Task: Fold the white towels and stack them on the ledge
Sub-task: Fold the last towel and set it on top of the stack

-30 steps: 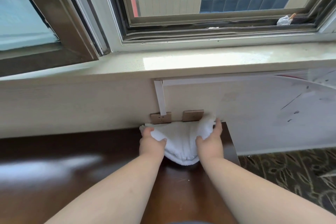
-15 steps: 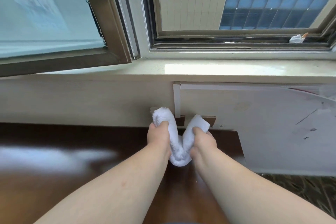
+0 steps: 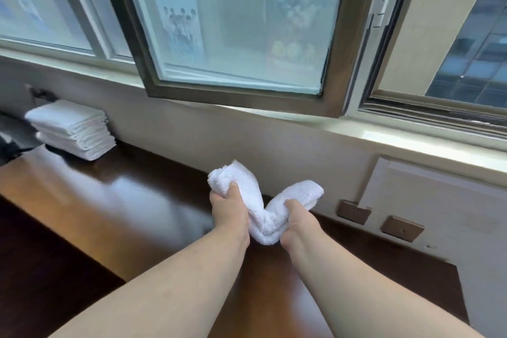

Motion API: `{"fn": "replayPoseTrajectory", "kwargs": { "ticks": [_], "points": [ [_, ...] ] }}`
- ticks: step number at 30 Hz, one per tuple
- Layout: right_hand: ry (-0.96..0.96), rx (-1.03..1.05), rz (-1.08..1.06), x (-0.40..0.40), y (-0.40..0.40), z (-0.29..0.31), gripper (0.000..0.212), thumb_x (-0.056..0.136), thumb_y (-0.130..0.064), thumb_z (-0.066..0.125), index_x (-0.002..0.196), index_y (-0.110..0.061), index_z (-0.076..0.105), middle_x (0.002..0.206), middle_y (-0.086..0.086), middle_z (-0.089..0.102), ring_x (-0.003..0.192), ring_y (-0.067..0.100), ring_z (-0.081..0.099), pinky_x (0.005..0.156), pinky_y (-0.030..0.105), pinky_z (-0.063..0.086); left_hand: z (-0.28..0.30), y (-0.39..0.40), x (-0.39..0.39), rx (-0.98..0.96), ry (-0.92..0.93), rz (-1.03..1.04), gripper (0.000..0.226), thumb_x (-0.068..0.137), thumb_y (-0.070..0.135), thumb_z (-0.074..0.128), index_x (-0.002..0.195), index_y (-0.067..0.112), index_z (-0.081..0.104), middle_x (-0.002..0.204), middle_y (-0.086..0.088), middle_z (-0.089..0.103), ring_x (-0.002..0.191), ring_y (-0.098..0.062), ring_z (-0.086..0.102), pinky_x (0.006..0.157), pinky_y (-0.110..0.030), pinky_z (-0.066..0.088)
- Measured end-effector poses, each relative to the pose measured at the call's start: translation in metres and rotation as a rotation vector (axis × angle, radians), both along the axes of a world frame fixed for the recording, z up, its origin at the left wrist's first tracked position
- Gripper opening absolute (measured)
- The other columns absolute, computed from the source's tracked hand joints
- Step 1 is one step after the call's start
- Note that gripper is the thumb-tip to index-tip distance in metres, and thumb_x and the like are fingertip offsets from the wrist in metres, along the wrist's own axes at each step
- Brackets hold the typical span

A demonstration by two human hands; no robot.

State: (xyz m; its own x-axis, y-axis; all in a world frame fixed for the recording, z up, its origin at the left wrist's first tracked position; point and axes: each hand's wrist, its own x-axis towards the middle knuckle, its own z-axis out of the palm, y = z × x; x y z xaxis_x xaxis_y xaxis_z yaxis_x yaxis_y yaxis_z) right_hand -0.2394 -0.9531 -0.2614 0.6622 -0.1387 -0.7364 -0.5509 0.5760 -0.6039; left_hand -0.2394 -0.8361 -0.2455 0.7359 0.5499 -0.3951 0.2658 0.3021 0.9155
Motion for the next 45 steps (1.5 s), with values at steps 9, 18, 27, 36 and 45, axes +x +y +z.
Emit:
{"fn": "replayPoseTrajectory", "kwargs": {
  "ticks": [9,18,27,36,45],
  "points": [
    [-0.372,-0.105,0.262,-0.045,0.218,0.067,0.057,0.074,-0.028,0.054,0.131,-0.029,0.053,0.108,0.006,0.072,0.094,0.029,0.072,0.086,0.053,0.057,0.06,0.21,-0.07,0.114,-0.045,0.14,0.057,0.091,0.054,0.052,0.141,0.035,0.034,0.108,0.009,0.058,0.089,-0.017,0.052,0.084,-0.03,0.037],
    [-0.353,0.1,0.204,-0.085,0.381,0.101,0.032,0.088,-0.022,0.057,0.118,-0.013,0.062,0.095,0.007,0.074,0.072,0.022,0.075,0.068,0.036,0.061,0.11,0.391,-0.133,-0.066,-0.172,0.404,0.055,0.087,0.021,0.062,0.134,0.039,0.042,0.113,0.0,0.061,0.091,-0.022,0.061,0.079,-0.04,0.055],
    [-0.304,0.28,0.149,-0.069,0.474,0.15,0.05,0.092,-0.023,0.052,0.142,-0.019,0.045,0.135,0.007,0.055,0.122,0.028,0.054,0.108,0.047,0.042,0.138,0.491,-0.137,-0.291,-0.35,0.595,0.051,0.088,0.008,0.058,0.131,0.033,0.046,0.103,-0.004,0.063,0.082,-0.023,0.065,0.052,-0.031,0.054],
    [-0.178,0.484,0.195,0.012,0.555,0.154,0.045,0.089,-0.006,0.053,0.134,-0.008,0.052,0.125,0.02,0.063,0.104,0.038,0.063,0.082,0.054,0.051,0.154,0.57,-0.079,-0.236,-0.377,0.592,0.024,0.091,0.001,0.054,0.092,0.025,0.049,0.088,-0.003,0.061,0.077,-0.021,0.063,0.051,-0.028,0.05],
    [-0.094,0.558,0.221,0.102,0.656,0.176,0.024,0.085,-0.023,0.067,0.108,-0.017,0.064,0.096,0.01,0.071,0.079,0.032,0.07,0.057,0.049,0.059,0.171,0.664,-0.003,-0.257,-0.363,0.614,0.023,0.089,0.005,0.057,0.102,0.02,0.046,0.089,-0.006,0.06,0.082,-0.024,0.064,0.061,-0.034,0.055]
  ]
}}
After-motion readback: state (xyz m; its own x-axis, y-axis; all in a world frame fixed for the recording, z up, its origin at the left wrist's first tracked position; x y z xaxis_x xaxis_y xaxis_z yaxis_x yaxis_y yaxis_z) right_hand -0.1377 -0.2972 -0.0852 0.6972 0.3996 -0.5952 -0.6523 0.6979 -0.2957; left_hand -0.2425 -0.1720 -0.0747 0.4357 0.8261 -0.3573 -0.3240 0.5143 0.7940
